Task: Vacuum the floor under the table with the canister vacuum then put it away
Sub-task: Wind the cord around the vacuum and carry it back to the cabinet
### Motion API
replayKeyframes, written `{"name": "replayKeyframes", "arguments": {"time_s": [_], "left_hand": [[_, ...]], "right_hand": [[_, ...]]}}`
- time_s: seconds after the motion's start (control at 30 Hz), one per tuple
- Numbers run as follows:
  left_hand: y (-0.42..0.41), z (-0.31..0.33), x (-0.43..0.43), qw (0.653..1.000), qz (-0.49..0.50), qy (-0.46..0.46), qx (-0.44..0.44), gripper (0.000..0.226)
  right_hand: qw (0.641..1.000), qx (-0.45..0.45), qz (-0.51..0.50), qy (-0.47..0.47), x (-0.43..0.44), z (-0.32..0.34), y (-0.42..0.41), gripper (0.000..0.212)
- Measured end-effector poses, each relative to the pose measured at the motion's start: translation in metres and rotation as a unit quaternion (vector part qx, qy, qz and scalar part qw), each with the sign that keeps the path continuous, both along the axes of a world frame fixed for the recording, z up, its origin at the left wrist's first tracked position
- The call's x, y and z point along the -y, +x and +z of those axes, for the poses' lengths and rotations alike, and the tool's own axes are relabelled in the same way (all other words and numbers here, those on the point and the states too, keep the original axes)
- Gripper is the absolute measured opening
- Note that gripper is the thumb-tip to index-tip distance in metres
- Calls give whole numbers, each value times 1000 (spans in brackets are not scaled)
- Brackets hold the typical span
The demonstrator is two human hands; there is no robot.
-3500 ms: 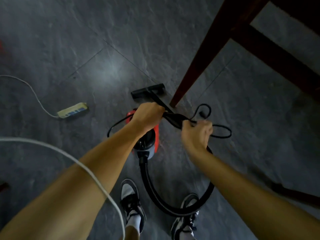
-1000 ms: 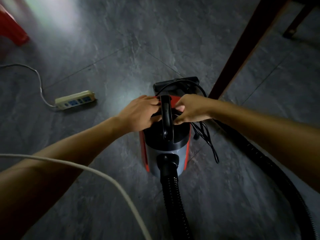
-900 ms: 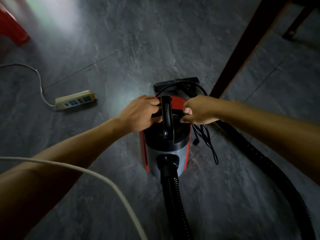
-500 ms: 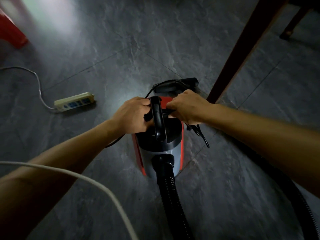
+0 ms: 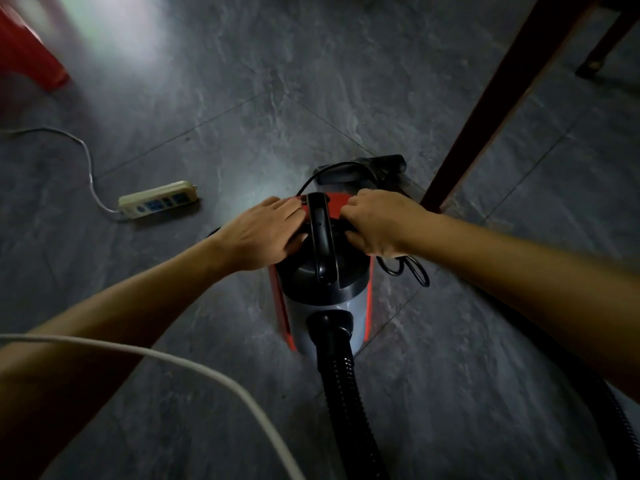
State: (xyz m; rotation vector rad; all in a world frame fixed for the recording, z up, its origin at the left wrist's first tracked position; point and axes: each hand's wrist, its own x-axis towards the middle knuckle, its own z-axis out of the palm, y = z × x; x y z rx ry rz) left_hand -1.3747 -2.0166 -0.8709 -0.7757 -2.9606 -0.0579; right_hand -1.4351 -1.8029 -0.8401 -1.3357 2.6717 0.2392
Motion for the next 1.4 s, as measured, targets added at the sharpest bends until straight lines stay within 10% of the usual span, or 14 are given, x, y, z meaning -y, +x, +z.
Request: {"name": "replayKeyframes", "arguments": {"time_s": [0.17,0.53,0.7,0.87,1.03,1.4], "left_hand": [[11,-3,27,1000,-4,-4,-14,25],[31,-2,79,999,21,-22,-22,20],[37,1,77,999,-4,-31,9,28],[25,25,40,1000,-6,-17,-4,51],[27,40,-25,938,231,251,-55,35],[7,35,-63,918,374,97,87,55]], "right_hand": [[989,-125,77,-10,4,-3,-3,52],[954,182,-48,-234,-2,-15,2,67],[912,66,-147,-377,-16,-16,-13,45],[910,56,-251,-325,-33,-38,-20,32],[882,101,-409,-213,-72,-79,-30,40],[891,89,-440,-72,-110,-125,-57,44]]}}
